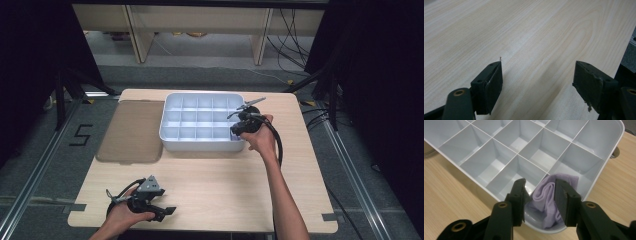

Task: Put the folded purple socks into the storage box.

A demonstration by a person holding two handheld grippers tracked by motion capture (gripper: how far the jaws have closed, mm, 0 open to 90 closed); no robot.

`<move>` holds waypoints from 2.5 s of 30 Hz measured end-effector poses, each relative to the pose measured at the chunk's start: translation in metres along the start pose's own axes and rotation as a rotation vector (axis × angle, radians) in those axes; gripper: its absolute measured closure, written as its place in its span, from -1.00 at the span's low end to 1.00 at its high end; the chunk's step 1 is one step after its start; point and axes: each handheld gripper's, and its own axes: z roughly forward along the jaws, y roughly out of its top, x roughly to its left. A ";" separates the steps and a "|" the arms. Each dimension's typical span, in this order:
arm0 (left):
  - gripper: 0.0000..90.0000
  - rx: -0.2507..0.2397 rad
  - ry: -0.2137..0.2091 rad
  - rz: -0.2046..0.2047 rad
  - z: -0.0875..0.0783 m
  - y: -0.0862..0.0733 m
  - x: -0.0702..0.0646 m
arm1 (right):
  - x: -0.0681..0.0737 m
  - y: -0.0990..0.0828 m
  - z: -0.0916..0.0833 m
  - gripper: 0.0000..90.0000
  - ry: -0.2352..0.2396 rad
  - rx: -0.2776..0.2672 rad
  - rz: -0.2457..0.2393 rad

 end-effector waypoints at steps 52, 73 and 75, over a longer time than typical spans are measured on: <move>-0.48 -0.007 0.003 0.007 -0.001 0.000 0.000 | 0.073 -0.048 -0.016 -0.37 0.102 -0.159 -0.016; -0.48 -0.012 0.017 -0.011 -0.001 0.000 0.000 | 0.091 -0.076 -0.019 -0.40 0.130 -0.157 -0.041; -0.48 -0.012 0.017 -0.011 -0.002 0.000 0.000 | 0.092 -0.079 -0.018 -0.41 0.138 -0.156 -0.048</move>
